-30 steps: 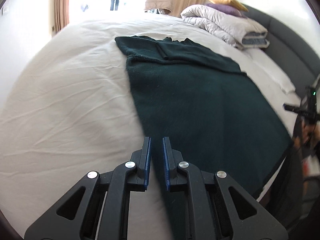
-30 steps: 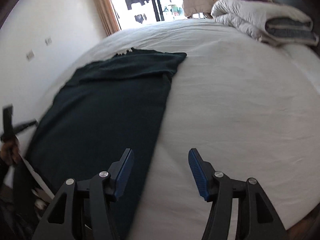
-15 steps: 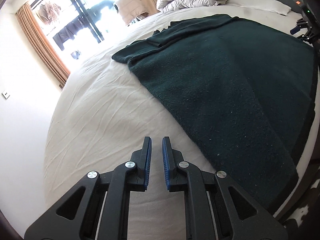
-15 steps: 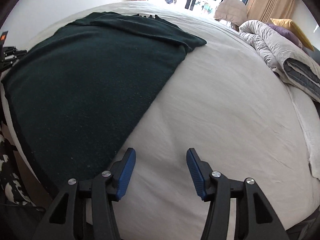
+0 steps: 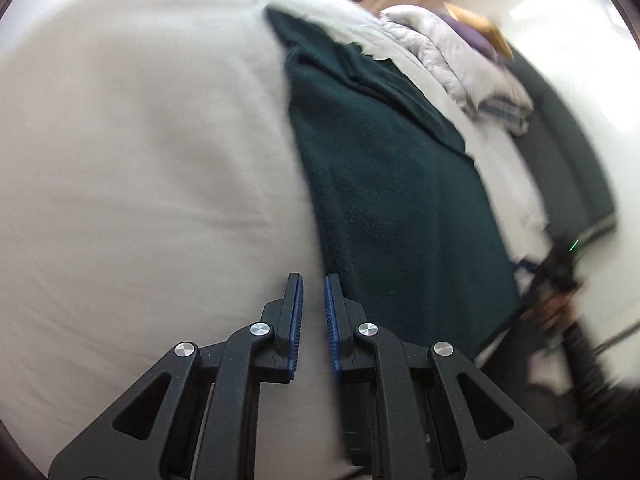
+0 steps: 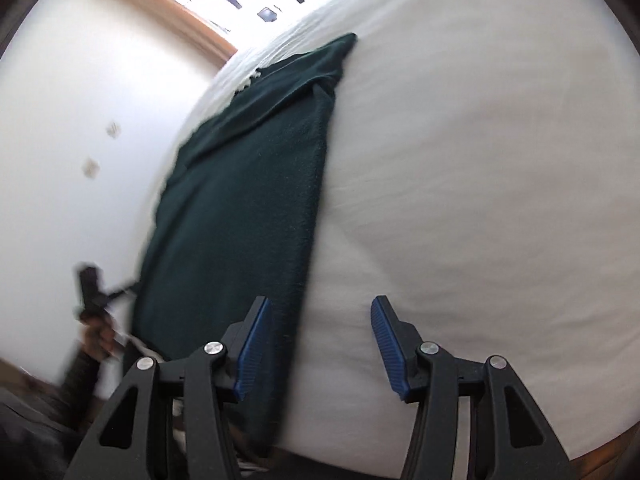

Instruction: Fold small clothes

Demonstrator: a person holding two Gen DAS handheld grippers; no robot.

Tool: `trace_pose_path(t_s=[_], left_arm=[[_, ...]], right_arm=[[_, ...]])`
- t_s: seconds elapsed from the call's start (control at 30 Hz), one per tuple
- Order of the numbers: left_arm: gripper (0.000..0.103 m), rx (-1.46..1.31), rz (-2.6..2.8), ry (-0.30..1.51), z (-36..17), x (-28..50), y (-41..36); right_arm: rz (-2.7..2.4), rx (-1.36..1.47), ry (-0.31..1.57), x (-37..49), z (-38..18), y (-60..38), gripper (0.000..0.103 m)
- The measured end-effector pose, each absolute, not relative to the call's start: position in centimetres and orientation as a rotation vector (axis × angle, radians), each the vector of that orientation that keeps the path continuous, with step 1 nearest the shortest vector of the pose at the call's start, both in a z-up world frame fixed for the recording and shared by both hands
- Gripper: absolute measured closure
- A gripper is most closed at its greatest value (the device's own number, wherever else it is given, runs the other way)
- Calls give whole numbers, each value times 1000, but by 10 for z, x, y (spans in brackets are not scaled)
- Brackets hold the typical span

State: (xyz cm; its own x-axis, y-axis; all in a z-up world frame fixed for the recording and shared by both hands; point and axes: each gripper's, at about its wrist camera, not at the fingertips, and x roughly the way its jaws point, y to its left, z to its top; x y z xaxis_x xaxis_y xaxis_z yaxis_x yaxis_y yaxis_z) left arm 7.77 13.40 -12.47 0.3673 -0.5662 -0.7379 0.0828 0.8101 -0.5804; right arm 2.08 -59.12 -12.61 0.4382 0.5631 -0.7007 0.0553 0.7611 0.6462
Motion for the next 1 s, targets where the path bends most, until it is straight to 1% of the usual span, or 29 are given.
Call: trace_pose_path(t_s=[0.13,0.23,0.37,0.53,0.77,0.93,0.97,1.0], left_arm=[[92,-685,-436,1154,-134,75,142],[92,-678,-445,1206,-133,70,132],[92,-673,-475,1246,-136,69,118],[92,-748,-483,1249,-146,78,116],[92,-782,-491,1249,-151,78,115],[92,-920,-473,1243,-156,68,130],[88,-935,-478,1240,-155,66,130],[78,-945,-491,1222,-154,65,130]], right_arm=[[374,817,1139,19,-136,-592,48],[408,877,1165,15,-135,-580,48],[463,891,1214,13,-139,-554,48],[469,903,1197,17,-138,-542,49],[474,946,1173,11,-142,-543,50],[484,980,1158,12,-145,-540,50],[484,984,1157,11,-146,-540,50],[484,984,1156,11,-146,-541,50]])
